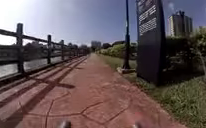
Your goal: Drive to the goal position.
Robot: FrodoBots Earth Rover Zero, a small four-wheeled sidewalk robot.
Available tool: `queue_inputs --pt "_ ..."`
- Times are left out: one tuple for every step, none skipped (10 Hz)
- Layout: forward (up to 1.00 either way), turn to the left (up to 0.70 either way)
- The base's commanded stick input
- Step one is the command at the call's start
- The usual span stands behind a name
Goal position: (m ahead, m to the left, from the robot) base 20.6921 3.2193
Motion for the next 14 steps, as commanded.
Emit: queue_inputs --pt "0.50 0.50" --pt "0.50 0.50" --pt "0.50 0.50" --pt "0.50 0.31" --pt "0.50 0.07" --pt "0.50 0.04" --pt "0.50 0.00" --pt "0.50 0.00" --pt "0.50 0.00" --pt "0.50 0.00" --pt "0.50 0.00" --pt "0.50 0.13" --pt "0.50 0.44" --pt "0.50 0.50"
